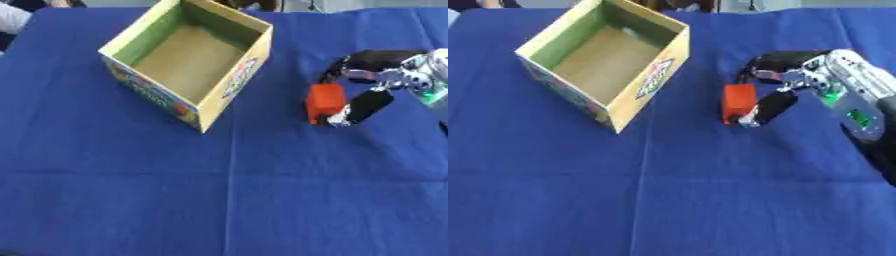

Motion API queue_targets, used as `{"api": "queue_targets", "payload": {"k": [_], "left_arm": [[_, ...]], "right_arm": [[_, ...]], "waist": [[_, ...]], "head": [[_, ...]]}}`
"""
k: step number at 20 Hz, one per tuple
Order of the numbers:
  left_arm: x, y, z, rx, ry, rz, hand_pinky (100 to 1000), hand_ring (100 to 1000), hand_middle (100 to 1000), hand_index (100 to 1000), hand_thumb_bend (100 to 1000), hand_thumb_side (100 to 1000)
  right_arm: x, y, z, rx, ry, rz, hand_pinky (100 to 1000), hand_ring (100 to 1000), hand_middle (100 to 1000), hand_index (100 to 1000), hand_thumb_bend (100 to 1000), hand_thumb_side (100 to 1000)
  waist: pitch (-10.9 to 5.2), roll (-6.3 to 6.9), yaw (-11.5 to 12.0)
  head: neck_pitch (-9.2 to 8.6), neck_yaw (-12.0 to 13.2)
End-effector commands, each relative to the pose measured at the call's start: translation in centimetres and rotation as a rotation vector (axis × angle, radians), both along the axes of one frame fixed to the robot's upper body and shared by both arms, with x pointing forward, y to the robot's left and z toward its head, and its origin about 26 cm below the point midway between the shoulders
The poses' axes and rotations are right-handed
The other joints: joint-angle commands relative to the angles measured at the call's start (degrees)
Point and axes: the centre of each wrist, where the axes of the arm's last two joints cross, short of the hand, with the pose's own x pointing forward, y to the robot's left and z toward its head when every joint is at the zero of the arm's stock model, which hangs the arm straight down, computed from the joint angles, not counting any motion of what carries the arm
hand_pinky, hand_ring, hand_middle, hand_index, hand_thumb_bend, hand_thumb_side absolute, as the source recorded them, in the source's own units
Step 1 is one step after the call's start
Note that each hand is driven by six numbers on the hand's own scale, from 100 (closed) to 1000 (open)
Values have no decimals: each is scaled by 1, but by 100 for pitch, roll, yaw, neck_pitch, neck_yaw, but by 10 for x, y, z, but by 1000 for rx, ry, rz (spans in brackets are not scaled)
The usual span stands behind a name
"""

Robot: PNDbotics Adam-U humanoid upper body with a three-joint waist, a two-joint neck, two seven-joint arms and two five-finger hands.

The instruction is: Pick up objects on the table and place them in the box.

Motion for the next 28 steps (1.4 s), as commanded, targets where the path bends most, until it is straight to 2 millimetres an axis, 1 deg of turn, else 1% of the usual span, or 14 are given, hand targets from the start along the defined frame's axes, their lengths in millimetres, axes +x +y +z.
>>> {"api": "queue_targets", "payload": {"k": [1, 3, 4, 5, 8, 11, 14, 19, 23, 24, 25, 28], "left_arm": [[-3, -1, 7, 10, -25, -5, 477, 645, 627, 791, 100, 955], [-3, -1, 7, 9, -24, -5, 476, 645, 627, 791, 100, 955], [-3, -1, 7, 9, -24, -5, 476, 645, 626, 791, 100, 955], [-3, -1, 7, 9, -24, -5, 476, 645, 626, 791, 100, 955], [-3, -1, 7, 8, -24, -5, 475, 644, 625, 790, 100, 953], [-3, -1, 7, 6, -23, -5, 474, 644, 624, 789, 100, 952], [-3, -1, 7, 4, -22, -3, 473, 643, 623, 788, 100, 948], [-3, -1, 7, 5, -20, -2, 472, 642, 622, 787, 100, 945], [-3, 0, 8, 9, -20, 0, 472, 642, 621, 786, 100, 943], [-3, 0, 8, 10, -20, 1, 472, 642, 621, 786, 100, 942], [-3, 0, 8, 11, -20, 1, 471, 642, 621, 786, 100, 941], [-3, 0, 8, 13, -18, 0, 471, 641, 620, 785, 100, 939]], "right_arm": [[0, -2, 11, 1, -35, -10, 824, 847, 703, 816, 356, 609], [0, -3, 11, 11, -47, -14, 810, 830, 654, 779, 291, 584], [1, -3, 11, 15, -54, -17, 805, 822, 625, 759, 272, 569], [1, -3, 11, 18, -60, -19, 804, 820, 620, 755, 268, 565], [2, -4, 10, 31, -78, -29, 770, 788, 560, 700, 193, 516], [4, -5, 9, 45, -96, -40, 727, 745, 490, 623, 142, 504], [4, -5, 11, 67, -120, -42, 695, 715, 441, 565, 100, 519], [-5, 3, 31, 132, -196, -23, 673, 699, 412, 542, 100, 531], [-15, 11, 54, 176, -266, -2, 665, 690, 394, 527, 100, 533], [-18, 14, 60, 183, -281, 6, 665, 689, 393, 525, 100, 657], [-21, 18, 66, 191, -297, 15, 664, 688, 389, 524, 100, 541], [-28, 26, 79, 217, -335, 37, 660, 681, 380, 518, 100, 543]], "waist": [[-103, 4, -1], [-101, 6, -1], [-100, 6, 0], [-99, 5, 0], [-96, 2, 1], [-91, -2, 7], [-91, -2, 9], [-109, -7, -4], [-138, -24, -13], [-143, -31, -14], [-148, -38, -14], [-162, -53, -11]], "head": [[-39, 8], [-39, 6], [-40, 3], [-42, 1], [-45, -2], [-47, -6], [-42, -3], [-34, -4], [-41, -10], [-48, -15], [-53, -22], [-68, -44]]}}
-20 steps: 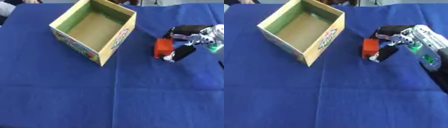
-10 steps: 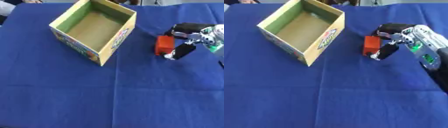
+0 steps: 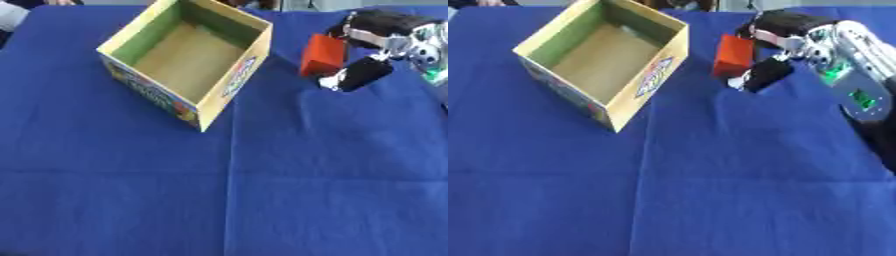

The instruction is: Pick up objects on the table and place them in the box.

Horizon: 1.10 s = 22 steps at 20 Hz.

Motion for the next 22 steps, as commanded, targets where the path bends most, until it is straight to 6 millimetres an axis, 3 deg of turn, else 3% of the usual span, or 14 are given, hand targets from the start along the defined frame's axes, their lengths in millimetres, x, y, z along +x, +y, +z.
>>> {"api": "queue_targets", "payload": {"k": [1, 11, 22], "left_arm": [[-3, 1, 9, 22, -25, 0, 471, 641, 620, 785, 100, 938], [-3, 0, 11, 31, -30, -8, 470, 640, 618, 784, 100, 937], [-1, -6, 18, 28, -55, -39, 469, 640, 617, 784, 100, 936]], "right_arm": [[-12, 4, 29, 26, -84, 16, 659, 679, 377, 516, 100, 543], [-7, 54, 61, 72, -165, 102, 650, 671, 365, 507, 100, 557], [32, 99, 53, 123, -193, 94, 633, 665, 357, 504, 100, 561]], "waist": [[-167, -9, 10], [-154, -94, 130], [40, -191, 475]], "head": [[-73, -47], [-190, -246], [-416, -541]]}}
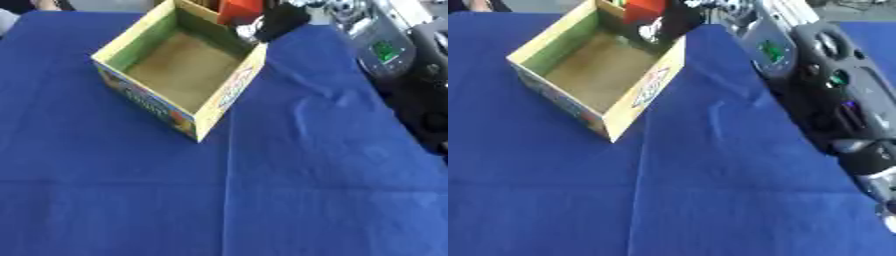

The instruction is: Pick up objects on the table and place them in the box.

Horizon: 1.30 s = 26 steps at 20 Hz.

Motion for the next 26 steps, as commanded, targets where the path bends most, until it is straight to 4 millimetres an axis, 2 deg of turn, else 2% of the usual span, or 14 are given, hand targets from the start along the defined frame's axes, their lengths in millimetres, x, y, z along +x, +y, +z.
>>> {"api": "queue_targets", "payload": {"k": [1, 8, 15, 20, 23, 25, 26], "left_arm": [[-2, -3, 11, 19, -41, -19, 469, 640, 617, 783, 100, 936], [-1, -7, 16, 13, -61, -41, 468, 640, 617, 783, 100, 934], [0, -9, 18, 12, -68, -51, 469, 639, 616, 780, 100, 933], [0, -9, 19, 9, -69, -52, 468, 639, 615, 779, 100, 931], [0, -9, 19, 9, -68, -53, 468, 639, 615, 779, 100, 931], [0, -10, 19, 8, -68, -53, 468, 639, 615, 778, 100, 929], [0, -10, 19, 8, -68, -54, 468, 639, 614, 777, 100, 929]], "right_arm": [[6, 6, 9, 25, -43, -8, 633, 664, 357, 504, 100, 562], [25, 10, -4, 44, -31, -44, 627, 663, 357, 505, 100, 562], [33, 13, -15, 18, 5, -41, 637, 676, 379, 526, 100, 577], [37, 14, -21, -25, 58, -27, 668, 724, 432, 583, 100, 596], [37, 14, -21, -51, 86, -19, 694, 764, 496, 668, 100, 620], [37, 14, -22, -71, 104, -14, 726, 805, 609, 737, 103, 652], [37, 14, -22, -83, 111, -14, 737, 818, 654, 760, 157, 659]], "waist": [[-81, 3, 83], [64, -72, 362], [111, -116, 457], [127, -129, 490], [132, -137, 495], [135, -142, 492], [136, -145, 490]], "head": [[-146, -98], [-292, -281], [-340, -342], [-354, -348], [-349, -341], [-344, -340], [-341, -339]]}}
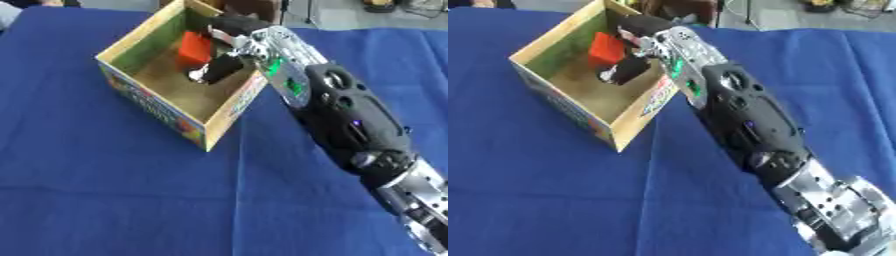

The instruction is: Pick up objects on the table and place them in the box.

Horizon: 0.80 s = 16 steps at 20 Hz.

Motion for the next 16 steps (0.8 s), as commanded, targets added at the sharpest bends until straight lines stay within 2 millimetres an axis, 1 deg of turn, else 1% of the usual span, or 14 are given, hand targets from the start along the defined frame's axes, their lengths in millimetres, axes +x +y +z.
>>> {"api": "queue_targets", "payload": {"k": [1, 2, 3, 4, 5, 6, 9, 14, 16], "left_arm": [[-3, -2, 7, 8, -28, -9, 468, 639, 614, 777, 100, 929], [-3, -2, 7, 8, -28, -10, 468, 639, 614, 777, 100, 929], [-3, -2, 7, 8, -28, -10, 468, 638, 614, 777, 100, 929], [-3, -2, 7, 8, -28, -10, 468, 638, 614, 777, 100, 929], [-3, -2, 7, 7, -27, -10, 468, 638, 613, 776, 100, 928], [-3, -2, 7, 7, -27, -10, 468, 637, 612, 775, 100, 928], [-3, -2, 7, 6, -27, -9, 468, 637, 612, 775, 100, 927], [-3, -1, 6, 6, -23, -4, 469, 637, 611, 774, 100, 927], [-3, 0, 5, 6, -20, 0, 470, 637, 611, 773, 100, 927]], "right_arm": [[-4, 3, 15, -36, -16, 12, 752, 838, 711, 797, 238, 678], [-4, 3, 16, -48, -12, 12, 764, 850, 739, 824, 303, 696], [-4, 3, 16, -59, -10, 13, 779, 862, 763, 850, 411, 737], [-4, 2, 16, -68, -10, 13, 782, 865, 767, 853, 435, 746], [-4, 2, 17, -75, -10, 13, 815, 894, 818, 900, 609, 794], [-4, 1, 17, -79, -11, 12, 830, 911, 838, 920, 637, 831], [-4, -1, 17, -82, -18, 2, 848, 933, 865, 936, 670, 853], [-8, -4, 22, -51, -68, -3, 834, 916, 836, 921, 656, 864], [-12, -6, 27, -32, -101, 4, 819, 902, 814, 907, 628, 887]], "waist": [[-114, 25, 9], [-113, 24, 8], [-112, 22, 6], [-112, 21, 4], [-114, 19, 1], [-116, 18, -1], [-127, 15, -13], [-170, 13, -61], [-199, 12, -94]], "head": [[-59, -9], [-56, -10], [-53, -11], [-49, -10], [-47, -8], [-46, -7], [-39, -3], [-8, 32], [21, 56]]}}
